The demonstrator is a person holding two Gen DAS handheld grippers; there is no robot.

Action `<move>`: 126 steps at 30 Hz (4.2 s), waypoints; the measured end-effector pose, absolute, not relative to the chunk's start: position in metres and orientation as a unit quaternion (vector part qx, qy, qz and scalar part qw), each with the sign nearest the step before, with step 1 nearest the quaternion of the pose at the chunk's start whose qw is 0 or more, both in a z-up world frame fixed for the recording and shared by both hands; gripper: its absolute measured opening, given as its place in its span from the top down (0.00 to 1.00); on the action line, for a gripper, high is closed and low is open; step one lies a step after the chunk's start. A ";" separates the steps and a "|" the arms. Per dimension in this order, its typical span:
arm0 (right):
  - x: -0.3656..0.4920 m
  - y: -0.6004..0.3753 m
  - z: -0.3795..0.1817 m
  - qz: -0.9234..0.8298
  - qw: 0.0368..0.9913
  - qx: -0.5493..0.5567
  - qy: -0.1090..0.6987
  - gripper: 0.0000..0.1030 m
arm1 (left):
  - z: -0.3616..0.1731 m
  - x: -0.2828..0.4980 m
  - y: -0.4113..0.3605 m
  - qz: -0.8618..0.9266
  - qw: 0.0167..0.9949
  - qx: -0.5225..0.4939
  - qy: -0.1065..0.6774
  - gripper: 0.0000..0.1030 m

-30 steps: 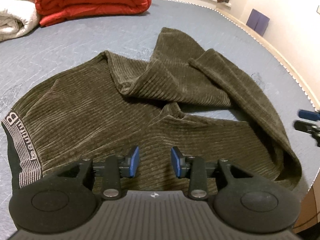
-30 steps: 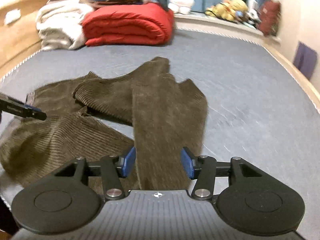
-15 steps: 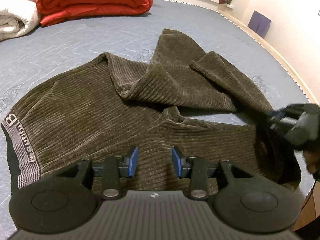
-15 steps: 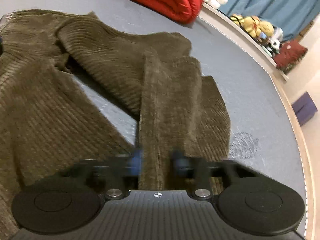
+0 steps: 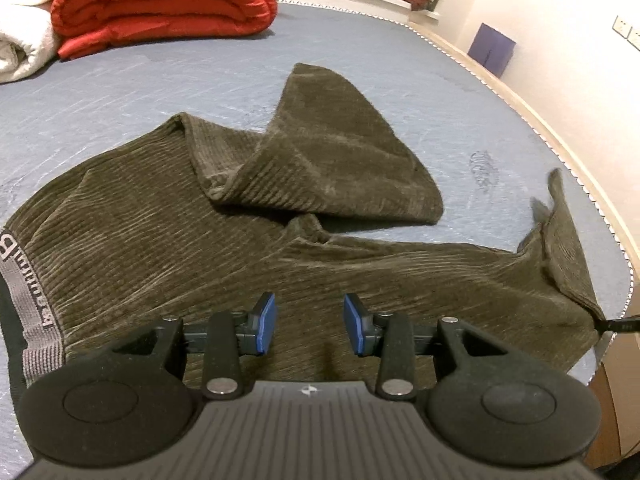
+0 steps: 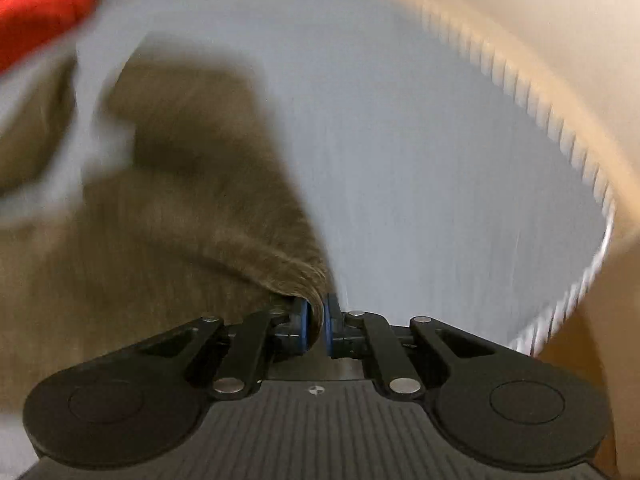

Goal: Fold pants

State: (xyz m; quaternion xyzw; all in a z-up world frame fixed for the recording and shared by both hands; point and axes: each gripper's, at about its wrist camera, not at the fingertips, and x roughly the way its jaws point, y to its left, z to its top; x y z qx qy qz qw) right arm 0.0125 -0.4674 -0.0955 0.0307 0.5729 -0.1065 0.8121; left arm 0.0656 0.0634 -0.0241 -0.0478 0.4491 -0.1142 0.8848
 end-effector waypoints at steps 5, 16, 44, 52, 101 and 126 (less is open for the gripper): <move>0.004 -0.469 -0.057 -0.116 0.865 0.031 0.487 0.60 | -0.023 0.066 0.045 -0.119 0.886 -0.041 0.446 0.53; 0.078 -0.367 -0.075 0.019 0.918 -0.126 0.377 0.45 | -0.044 0.075 0.055 -0.085 0.882 -0.025 0.463 0.53; 0.027 -0.582 -0.068 -0.418 0.833 0.232 0.279 0.53 | -0.042 0.092 0.036 -0.104 0.878 -0.039 0.466 0.51; 0.135 -0.515 -0.094 -0.189 0.902 0.194 0.335 0.50 | -0.047 0.093 0.052 -0.088 0.877 -0.045 0.470 0.50; 0.045 -0.639 -0.114 -0.345 0.817 0.204 0.415 0.32 | -0.046 0.018 0.231 0.016 0.858 -0.137 0.495 0.37; 0.050 -0.606 -0.108 -0.363 0.805 0.102 0.457 0.89 | -0.073 -0.051 0.215 0.038 0.848 0.066 0.524 0.76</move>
